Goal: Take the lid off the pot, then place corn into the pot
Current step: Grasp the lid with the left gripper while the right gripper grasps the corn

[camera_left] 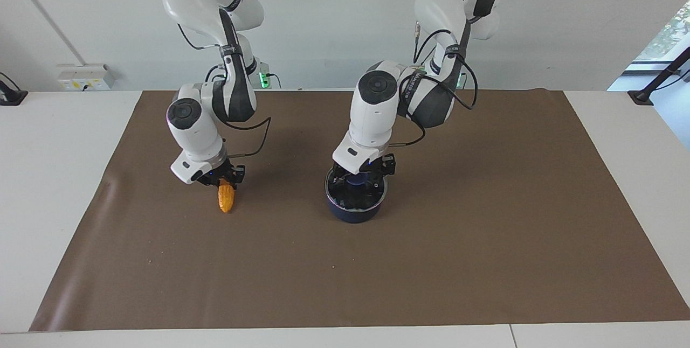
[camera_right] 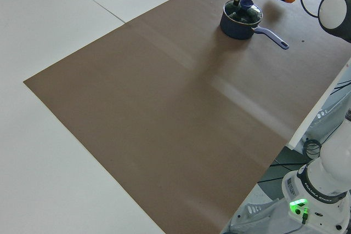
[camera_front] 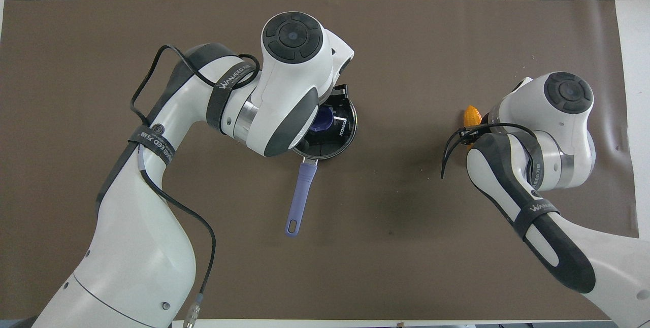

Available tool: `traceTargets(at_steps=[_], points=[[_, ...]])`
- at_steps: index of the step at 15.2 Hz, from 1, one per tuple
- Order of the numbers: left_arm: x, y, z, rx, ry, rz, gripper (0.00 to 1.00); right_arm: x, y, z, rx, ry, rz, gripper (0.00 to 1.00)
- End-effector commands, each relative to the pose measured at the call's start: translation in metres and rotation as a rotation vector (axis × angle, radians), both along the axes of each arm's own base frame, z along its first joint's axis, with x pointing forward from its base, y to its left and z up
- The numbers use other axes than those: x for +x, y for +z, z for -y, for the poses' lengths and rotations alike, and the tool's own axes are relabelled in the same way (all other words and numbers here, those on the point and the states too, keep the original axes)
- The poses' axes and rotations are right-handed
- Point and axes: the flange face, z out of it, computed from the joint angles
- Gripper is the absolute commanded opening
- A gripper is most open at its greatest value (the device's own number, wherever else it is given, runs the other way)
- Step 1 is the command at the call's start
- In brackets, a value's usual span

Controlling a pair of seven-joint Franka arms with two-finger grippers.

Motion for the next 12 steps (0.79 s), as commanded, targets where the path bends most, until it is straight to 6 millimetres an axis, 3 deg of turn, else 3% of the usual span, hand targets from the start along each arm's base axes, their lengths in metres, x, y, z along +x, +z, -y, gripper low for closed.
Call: traceTargets(at_steps=[1,9,11,12], points=[[-0.003,-0.002,0.008,0.005,-0.02,0.027,0.99,0.005,0.003,-0.002,0.002,-0.014,-0.015,0.0],[-0.011,-0.011,0.013,0.018,-0.031,0.018,0.95,0.004,0.003,-0.008,-0.001,0.0,-0.013,0.0],[-0.01,-0.011,0.012,0.021,-0.032,0.018,0.86,0.004,0.003,-0.008,-0.001,0.002,-0.013,0.0],[-0.011,-0.012,0.012,0.022,-0.033,0.015,0.71,0.004,0.003,-0.008,-0.001,0.002,-0.013,0.0]])
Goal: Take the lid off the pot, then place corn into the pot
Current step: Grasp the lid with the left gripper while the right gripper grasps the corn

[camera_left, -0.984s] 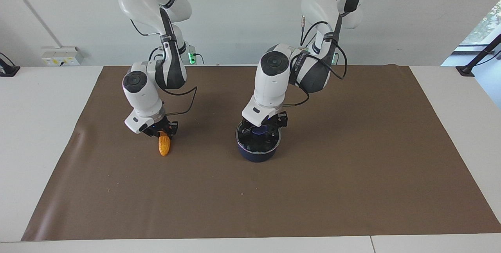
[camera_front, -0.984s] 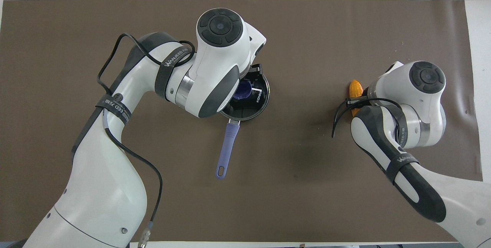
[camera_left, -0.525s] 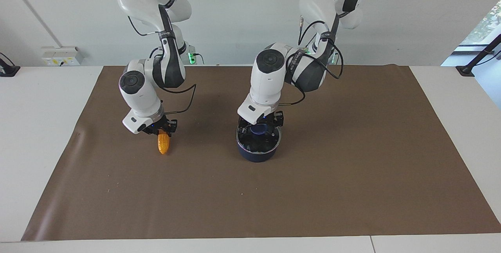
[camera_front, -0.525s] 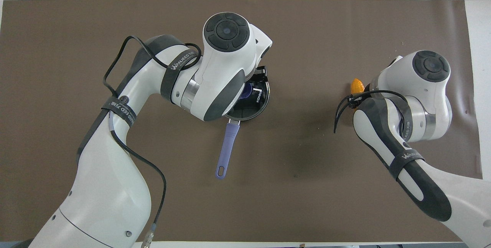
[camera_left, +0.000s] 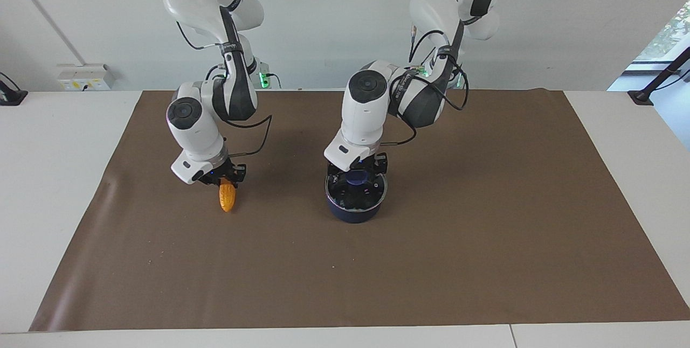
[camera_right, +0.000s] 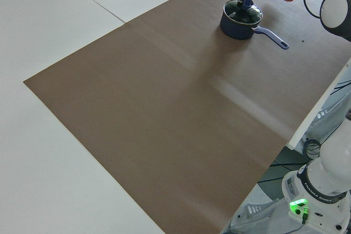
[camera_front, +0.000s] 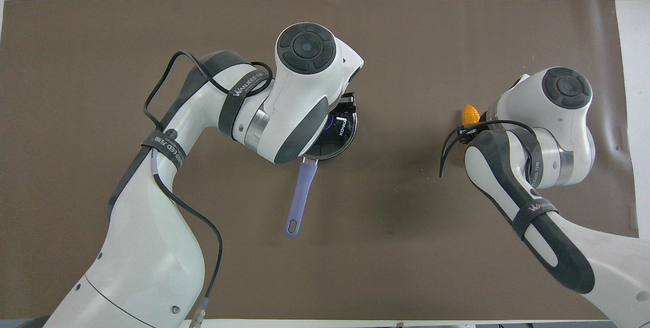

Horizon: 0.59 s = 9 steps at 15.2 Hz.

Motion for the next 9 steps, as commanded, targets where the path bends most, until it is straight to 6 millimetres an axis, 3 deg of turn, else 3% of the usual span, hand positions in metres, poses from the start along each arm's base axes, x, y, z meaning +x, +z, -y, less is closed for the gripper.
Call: traceTargets(at_steps=[1,3,4,6,9], points=[[-0.001,-0.003,0.001,0.019,-0.011,0.019,0.45,0.003,-0.001,-0.002,-0.001,-0.009,-0.008,0.0],[-0.002,-0.003,-0.001,0.025,-0.01,0.015,0.23,0.003,0.0,-0.002,-0.001,-0.009,-0.006,0.0],[-0.002,-0.003,-0.001,0.026,-0.01,0.012,0.04,0.003,0.0,-0.002,-0.001,-0.009,-0.006,0.0],[-0.002,-0.002,-0.002,0.026,-0.006,0.009,0.0,0.003,0.0,-0.003,-0.001,-0.008,-0.005,0.0],[-0.004,0.016,-0.009,0.027,0.004,-0.008,0.0,0.003,0.0,-0.003,-0.001,-0.008,-0.005,0.0]])
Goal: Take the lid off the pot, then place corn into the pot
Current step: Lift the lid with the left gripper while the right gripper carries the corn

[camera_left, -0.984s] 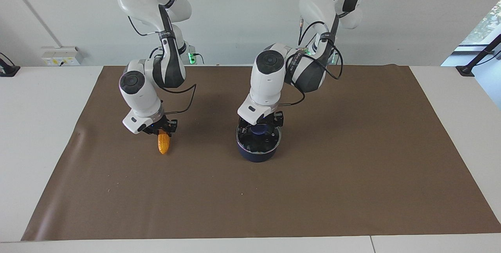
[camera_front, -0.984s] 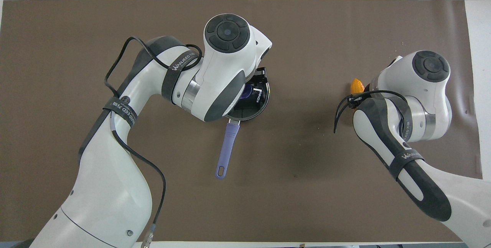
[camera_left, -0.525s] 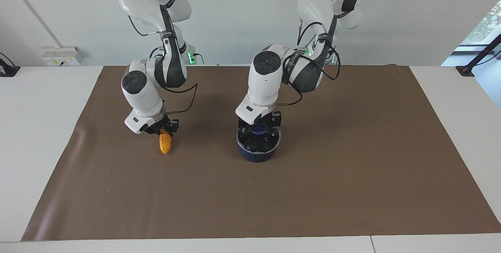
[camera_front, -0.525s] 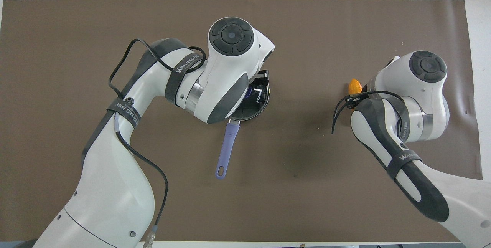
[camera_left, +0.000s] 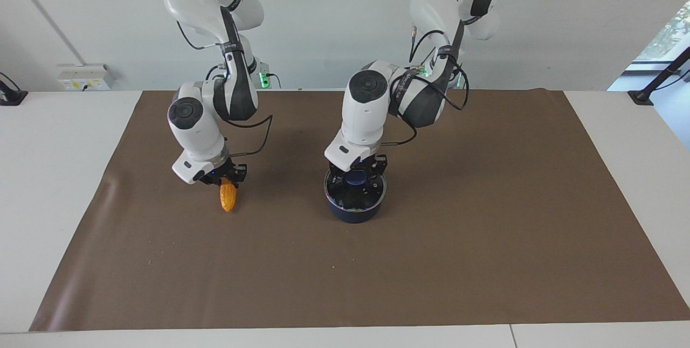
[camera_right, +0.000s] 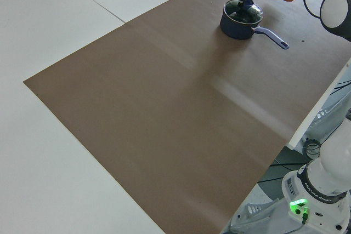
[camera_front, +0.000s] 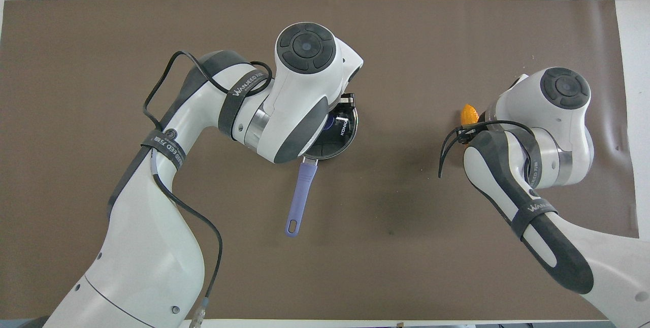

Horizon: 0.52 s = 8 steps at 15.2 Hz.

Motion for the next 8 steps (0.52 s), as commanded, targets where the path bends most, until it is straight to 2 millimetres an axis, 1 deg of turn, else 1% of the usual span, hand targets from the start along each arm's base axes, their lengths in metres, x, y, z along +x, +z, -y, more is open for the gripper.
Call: traceTargets(at_steps=[1,2,3,4,5,6,7,8], points=[[-0.006,0.03,-0.015,0.024,0.01,-0.02,0.0,0.003,0.0,-0.001,-0.001,-0.011,-0.003,0.0],[-0.003,0.057,-0.031,-0.005,0.038,-0.026,0.0,0.004,0.001,-0.002,-0.001,-0.01,-0.002,0.0],[0.002,0.085,-0.055,-0.033,0.075,-0.031,0.0,0.008,0.009,-0.006,0.004,-0.006,0.008,0.0],[0.01,0.112,-0.091,-0.041,0.12,-0.033,0.0,0.013,0.02,-0.019,0.004,0.014,0.007,0.0],[0.017,0.137,-0.129,-0.045,0.142,-0.028,0.0,0.02,0.038,-0.03,0.006,0.029,0.004,0.0],[0.027,0.151,-0.17,-0.048,0.127,-0.026,0.0,0.027,0.058,-0.035,0.007,0.031,-0.004,0.0],[0.034,0.157,-0.212,-0.041,0.103,-0.042,0.0,0.034,0.089,-0.054,0.016,0.036,-0.004,0.0],[0.045,0.154,-0.266,-0.035,0.065,-0.064,0.0,0.039,0.126,-0.09,0.047,0.015,-0.003,0.0]])
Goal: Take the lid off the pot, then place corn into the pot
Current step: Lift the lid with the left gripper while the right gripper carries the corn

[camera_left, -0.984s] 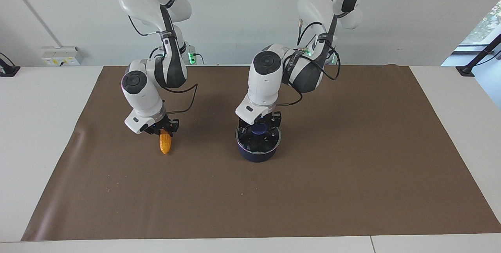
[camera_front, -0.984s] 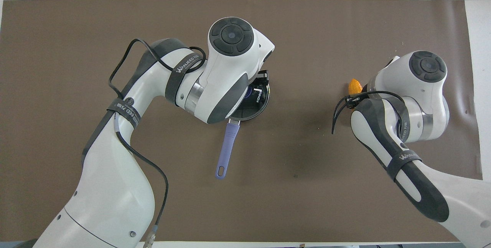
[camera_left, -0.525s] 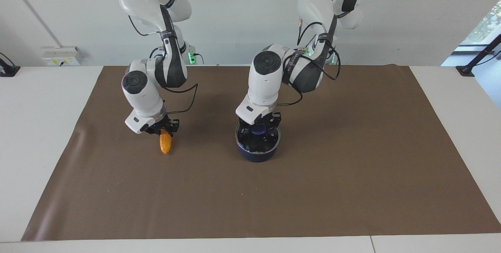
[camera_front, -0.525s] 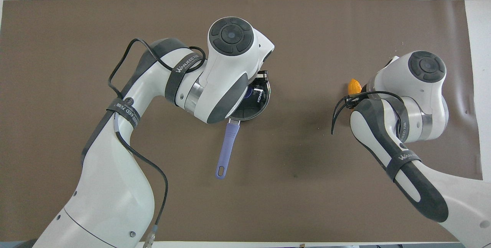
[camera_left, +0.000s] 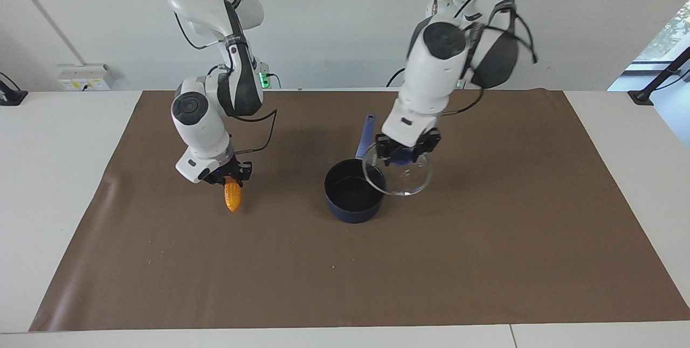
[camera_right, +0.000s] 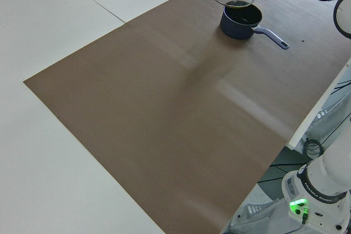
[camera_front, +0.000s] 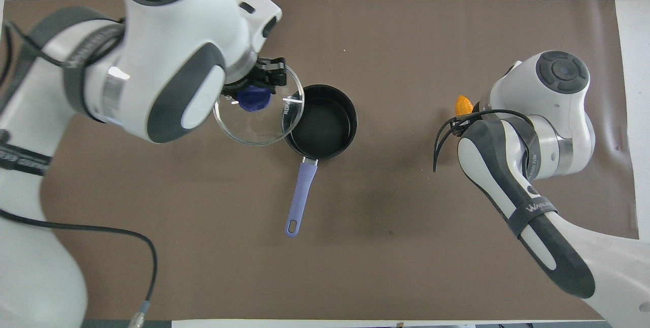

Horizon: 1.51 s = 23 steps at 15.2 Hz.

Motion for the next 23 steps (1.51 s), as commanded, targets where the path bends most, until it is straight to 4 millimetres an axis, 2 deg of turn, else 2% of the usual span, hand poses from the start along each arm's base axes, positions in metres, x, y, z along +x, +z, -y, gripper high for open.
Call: traceTargets(at_steps=[1,2,3,4,5,6,7,8,10,12,14,17,19,20,21,23], points=[[0.018,0.0,-0.14,-0.028,-0.073,-0.054,0.0,0.025,0.087,-0.081,0.038,-0.075,-0.012,0.0],[0.021,-0.009,-0.186,-0.031,-0.091,-0.054,0.0,0.028,0.104,-0.113,0.033,-0.115,-0.001,0.0],[0.022,-0.021,-0.219,-0.036,-0.108,-0.045,0.0,0.026,0.117,-0.149,0.045,-0.137,0.027,0.0],[0.019,-0.04,-0.252,-0.037,-0.126,-0.035,0.0,0.018,0.116,-0.182,0.05,-0.149,0.028,0.0],[0.015,-0.059,-0.276,-0.031,-0.151,-0.022,0.0,0.009,0.112,-0.214,0.063,-0.168,0.029,0.0],[0.013,-0.085,-0.291,-0.028,-0.172,-0.014,0.0,-0.001,0.107,-0.249,0.071,-0.168,0.058,0.0],[0.011,-0.108,-0.309,-0.025,-0.179,-0.003,0.0,-0.014,0.09,-0.287,0.075,-0.168,0.074,0.0],[0.008,-0.125,-0.319,-0.025,-0.184,0.001,0.0,-0.019,0.067,-0.31,0.068,-0.175,0.079,0.0],[0.004,-0.152,-0.32,-0.022,-0.186,-0.002,0.0,-0.014,0.043,-0.32,0.074,-0.166,0.128,0.0],[0.001,-0.178,-0.318,-0.012,-0.195,-0.002,0.0,-0.015,0.009,-0.319,0.067,-0.166,0.127,0.0],[-0.007,-0.201,-0.318,0.001,-0.201,-0.013,0.0,-0.016,-0.016,-0.314,0.071,-0.171,0.137,0.0],[-0.007,-0.223,-0.315,0.008,-0.209,-0.001,0.0,-0.016,-0.023,-0.307,0.069,-0.179,0.134,0.0],[-0.007,-0.226,-0.319,0.008,-0.202,-0.005,0.0,-0.017,-0.025,-0.306,0.067,-0.183,0.127,0.02],[-0.006,-0.228,-0.319,0.008,-0.202,-0.003,0.0,-0.015,-0.02,-0.303,0.064,-0.189,0.121,0.47],[-0.005,-0.232,-0.317,0.008,-0.206,-0.003,0.0,-0.014,-0.014,-0.302,0.051,-0.188,0.11,0.99],[-0.005,-0.235,-0.316,0.007,-0.212,-0.006,0.0,-0.01,0.014,-0.305,0.032,-0.186,0.088,1.0]])
